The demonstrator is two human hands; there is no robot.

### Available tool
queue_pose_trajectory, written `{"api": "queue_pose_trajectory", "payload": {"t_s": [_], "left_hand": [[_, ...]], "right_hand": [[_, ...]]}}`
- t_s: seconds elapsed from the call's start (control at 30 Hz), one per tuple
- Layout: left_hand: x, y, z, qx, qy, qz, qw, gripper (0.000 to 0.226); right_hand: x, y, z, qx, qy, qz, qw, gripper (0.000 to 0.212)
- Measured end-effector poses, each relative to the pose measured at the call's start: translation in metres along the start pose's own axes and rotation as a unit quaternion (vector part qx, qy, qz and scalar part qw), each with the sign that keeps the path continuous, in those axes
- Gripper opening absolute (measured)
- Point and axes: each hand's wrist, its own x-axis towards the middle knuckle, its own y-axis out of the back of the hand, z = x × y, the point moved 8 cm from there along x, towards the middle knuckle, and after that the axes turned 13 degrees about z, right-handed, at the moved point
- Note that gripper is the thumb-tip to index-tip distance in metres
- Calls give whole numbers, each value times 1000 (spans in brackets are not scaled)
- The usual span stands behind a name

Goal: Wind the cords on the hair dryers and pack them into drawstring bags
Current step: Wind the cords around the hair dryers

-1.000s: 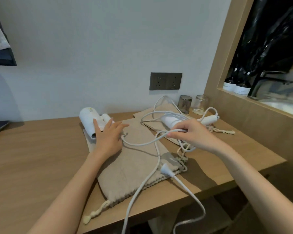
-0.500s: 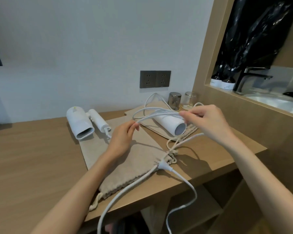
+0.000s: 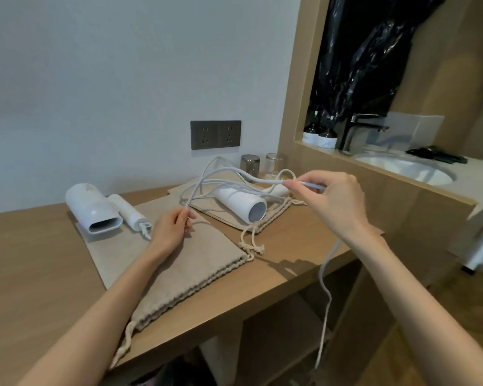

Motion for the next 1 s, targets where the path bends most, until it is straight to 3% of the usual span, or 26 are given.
{"api": "queue_pose_trajectory", "payload": {"t_s": [0.1,0.2,0.3,0.43,0.5,0.6,0.73,0.87,1.0], "left_hand": [[-5,-2,5,21,-41,-40,998,25],[-9,6,8,6,-43,-42,998,40],[-4,29,16,15,-80,-3,997,42],[12,75,24,84,-171,69,979,35],[21,103,17,117,-170,127,970,34],[34,137,-2,138,-111,184,967,35],[49,152,-40,177,9,191,965,41],[47,147,-66,132,120,152,972,52],[48,147,-74,89,149,142,975,70]], "right_hand": [[-16,-39,-8,38,-13,-140,989,23],[-36,-81,-19,40,-21,-247,968,21],[-41,-112,-27,70,-68,-279,955,26],[-37,-148,-34,96,-119,-284,947,64],[-35,-167,-42,73,-99,-290,949,70],[-42,-200,-57,1,-28,-331,943,60],[-72,-248,-72,25,-21,-405,914,50],[-86,-289,-93,40,-11,-392,919,54],[-85,-325,-102,42,-41,-384,921,44]]}}
